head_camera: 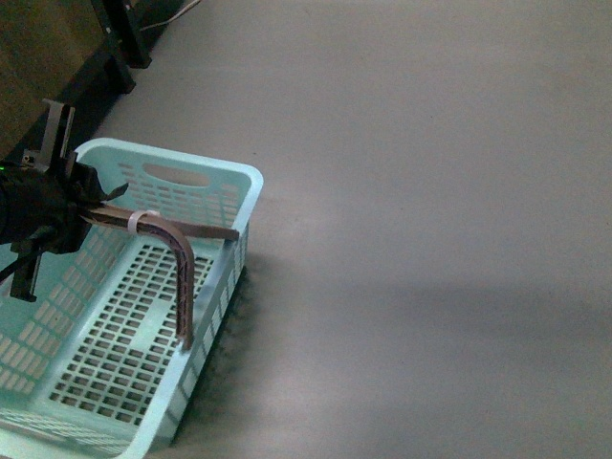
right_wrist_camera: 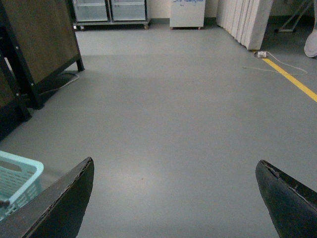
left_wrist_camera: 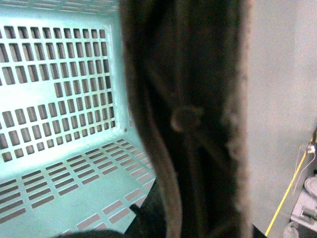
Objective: Pick lemon and mango into basket
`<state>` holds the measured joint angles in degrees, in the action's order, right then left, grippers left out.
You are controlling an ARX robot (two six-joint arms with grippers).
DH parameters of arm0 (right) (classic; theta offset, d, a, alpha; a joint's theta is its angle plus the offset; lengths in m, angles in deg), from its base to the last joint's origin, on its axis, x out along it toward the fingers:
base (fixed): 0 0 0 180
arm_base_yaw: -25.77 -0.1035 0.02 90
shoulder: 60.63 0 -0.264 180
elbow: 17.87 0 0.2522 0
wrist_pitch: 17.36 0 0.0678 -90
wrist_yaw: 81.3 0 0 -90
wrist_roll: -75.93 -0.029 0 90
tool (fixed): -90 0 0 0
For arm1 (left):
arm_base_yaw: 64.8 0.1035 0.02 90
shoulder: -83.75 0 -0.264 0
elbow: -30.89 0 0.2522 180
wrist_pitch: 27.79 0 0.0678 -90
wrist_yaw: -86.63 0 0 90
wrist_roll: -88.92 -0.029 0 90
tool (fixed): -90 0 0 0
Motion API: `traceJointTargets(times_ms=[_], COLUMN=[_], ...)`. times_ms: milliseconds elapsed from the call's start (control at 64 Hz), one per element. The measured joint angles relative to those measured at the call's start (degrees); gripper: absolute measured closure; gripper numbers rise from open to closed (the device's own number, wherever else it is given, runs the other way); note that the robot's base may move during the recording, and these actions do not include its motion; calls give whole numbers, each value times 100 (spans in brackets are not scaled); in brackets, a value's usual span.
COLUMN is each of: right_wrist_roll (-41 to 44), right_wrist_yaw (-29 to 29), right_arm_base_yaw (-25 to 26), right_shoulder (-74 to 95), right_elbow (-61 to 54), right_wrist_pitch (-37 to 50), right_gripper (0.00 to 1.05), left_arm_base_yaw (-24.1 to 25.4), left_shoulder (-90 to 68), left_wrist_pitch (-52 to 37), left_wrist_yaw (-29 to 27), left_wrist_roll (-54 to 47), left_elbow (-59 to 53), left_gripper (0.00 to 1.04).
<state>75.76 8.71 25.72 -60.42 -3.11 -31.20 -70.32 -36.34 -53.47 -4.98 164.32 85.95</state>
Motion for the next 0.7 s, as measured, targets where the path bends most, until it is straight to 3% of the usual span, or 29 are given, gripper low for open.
traceJointTargets(times_ms=[281, 469, 703], right_wrist_roll=[0, 0, 0], right_wrist_yaw=[0, -2, -2], right_arm_base_yaw=[0, 0, 0], right_shoulder=[0, 0, 0], right_elbow=[0, 0, 0], right_wrist_pitch=[0, 0, 0], right_gripper=[9, 9, 9], left_arm_base_yaw=[-525, -649, -999], left_shoulder=[2076, 5431, 7020], left_wrist_pitch=[256, 2061, 3440], left_wrist_yaw=[-424, -1027, -1456], left_wrist_roll=[824, 1036, 1034], left_elbow=[-1246, -1480, -966], left_gripper=[100, 100, 100])
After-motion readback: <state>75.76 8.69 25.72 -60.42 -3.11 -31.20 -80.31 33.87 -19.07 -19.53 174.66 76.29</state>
